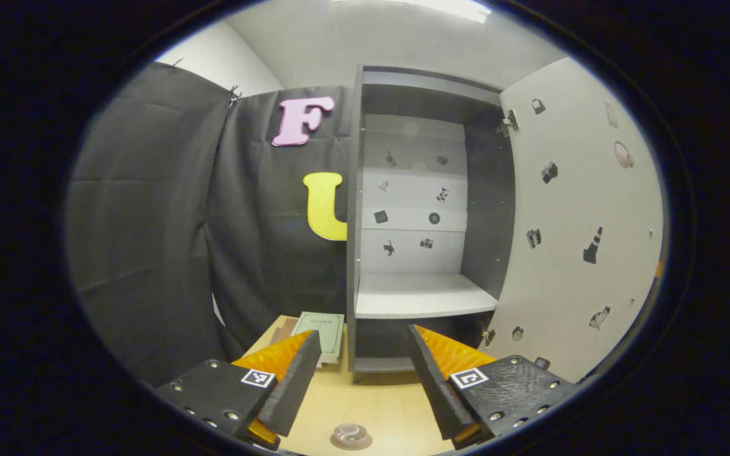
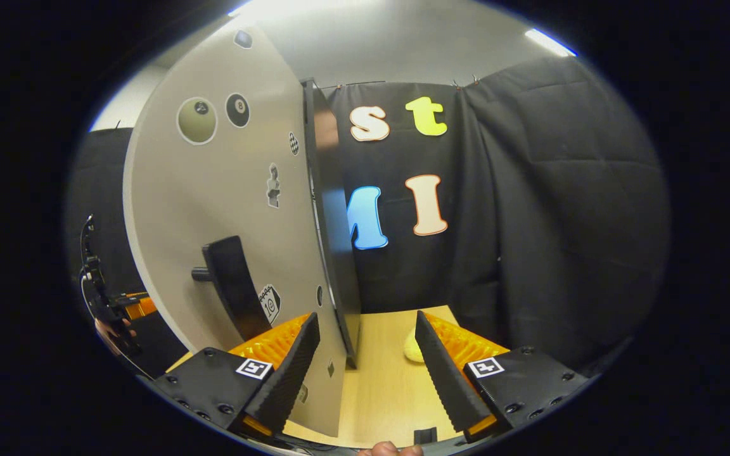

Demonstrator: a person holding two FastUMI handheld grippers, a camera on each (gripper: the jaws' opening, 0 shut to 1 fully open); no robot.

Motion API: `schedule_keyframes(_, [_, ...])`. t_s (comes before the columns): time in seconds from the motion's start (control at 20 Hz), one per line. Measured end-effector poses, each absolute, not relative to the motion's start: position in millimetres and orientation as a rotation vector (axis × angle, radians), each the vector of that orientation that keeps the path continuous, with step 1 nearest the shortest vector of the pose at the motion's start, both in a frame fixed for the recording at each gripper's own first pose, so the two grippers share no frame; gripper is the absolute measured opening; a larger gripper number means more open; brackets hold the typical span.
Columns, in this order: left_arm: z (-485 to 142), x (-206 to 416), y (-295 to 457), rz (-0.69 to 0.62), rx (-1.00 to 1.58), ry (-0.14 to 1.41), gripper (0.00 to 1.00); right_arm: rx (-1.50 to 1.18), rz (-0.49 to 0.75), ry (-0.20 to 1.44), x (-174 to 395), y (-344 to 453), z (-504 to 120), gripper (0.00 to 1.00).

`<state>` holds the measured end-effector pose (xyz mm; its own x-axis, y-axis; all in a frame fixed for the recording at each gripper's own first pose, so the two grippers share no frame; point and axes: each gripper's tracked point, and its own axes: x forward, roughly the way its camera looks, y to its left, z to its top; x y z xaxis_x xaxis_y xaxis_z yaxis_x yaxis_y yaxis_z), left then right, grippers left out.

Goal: Open the cabinet door with the right hand, grasp the bottle in the cabinet with the left hand and place it on the coaster, then close the cabinet door with the right hand.

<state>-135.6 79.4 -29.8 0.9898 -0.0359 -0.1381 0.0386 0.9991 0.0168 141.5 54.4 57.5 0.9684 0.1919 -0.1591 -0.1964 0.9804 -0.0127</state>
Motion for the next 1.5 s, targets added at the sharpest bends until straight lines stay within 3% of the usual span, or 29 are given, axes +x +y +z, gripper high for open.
schedule_keyframes(0.05, [-30, -133, 85, -0.048, 0.021, 0.138, 0.83, -0.03, 0.164, 0.146, 138, 54, 60, 0.97])
schedule_keyframes(0.4, [-38, -124, 118, -0.107, 0.0, 0.147, 0.83, -0.021, 0.085, 0.119, 131, 78, 59, 0.96])
schedule_keyframes(1.5, [-55, -142, 222, -0.132, 0.002, 0.153, 0.82, 0.088, 0.172, 0.094, 116, 237, 37, 0.96])
